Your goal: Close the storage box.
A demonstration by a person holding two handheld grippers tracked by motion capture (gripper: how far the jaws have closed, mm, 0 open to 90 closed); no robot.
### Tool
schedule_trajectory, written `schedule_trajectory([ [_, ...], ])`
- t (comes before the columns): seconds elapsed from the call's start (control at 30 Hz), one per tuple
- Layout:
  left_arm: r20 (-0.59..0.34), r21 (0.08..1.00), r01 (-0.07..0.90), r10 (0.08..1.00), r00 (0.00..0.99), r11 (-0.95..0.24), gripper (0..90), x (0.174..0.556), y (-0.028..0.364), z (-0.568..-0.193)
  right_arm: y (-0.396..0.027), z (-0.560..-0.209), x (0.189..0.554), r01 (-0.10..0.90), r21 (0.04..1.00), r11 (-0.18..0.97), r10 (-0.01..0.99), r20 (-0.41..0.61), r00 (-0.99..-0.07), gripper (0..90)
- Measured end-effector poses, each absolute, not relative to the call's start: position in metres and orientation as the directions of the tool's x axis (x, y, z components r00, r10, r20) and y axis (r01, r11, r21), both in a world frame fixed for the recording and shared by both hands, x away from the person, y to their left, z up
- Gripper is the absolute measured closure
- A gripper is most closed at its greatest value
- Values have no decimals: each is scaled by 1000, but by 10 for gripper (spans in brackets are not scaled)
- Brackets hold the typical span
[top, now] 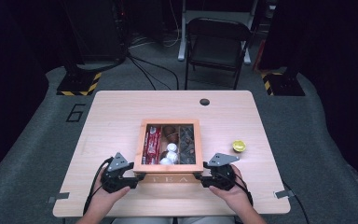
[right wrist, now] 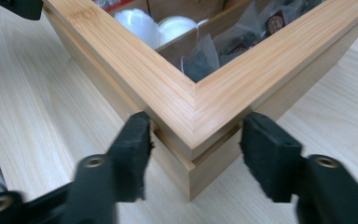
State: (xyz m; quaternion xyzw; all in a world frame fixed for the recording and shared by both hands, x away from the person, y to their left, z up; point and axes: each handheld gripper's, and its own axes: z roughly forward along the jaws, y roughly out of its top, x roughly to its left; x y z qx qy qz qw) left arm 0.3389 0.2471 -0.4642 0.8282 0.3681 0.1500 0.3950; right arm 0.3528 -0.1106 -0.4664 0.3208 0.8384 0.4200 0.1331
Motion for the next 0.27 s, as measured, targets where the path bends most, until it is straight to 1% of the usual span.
schedule_trajectory([
  [0.03, -42, 765, 491, 728, 684, -417, 337, 339, 247, -464, -111, -466, 353, 426, 790, 441, 650, 46, -759, 407],
  [0.07, -51, 752, 504, 726, 686, -424, 337, 340, 246, -465, -111, -467, 354, 425, 784, 454, 640, 45, -767, 373],
  [0.1, -58, 755, 509, 730, 680, -414, 297, 339, 246, -466, -111, -468, 355, 430, 771, 469, 635, 44, -771, 348],
  [0.2, -62, 764, 506, 733, 677, -402, 275, 336, 250, -464, -114, -461, 353, 399, 798, 451, 634, 29, -773, 275],
  [0.27, -65, 768, 504, 734, 676, -396, 273, 334, 253, -462, -114, -459, 352, 400, 803, 441, 635, 37, -772, 272],
])
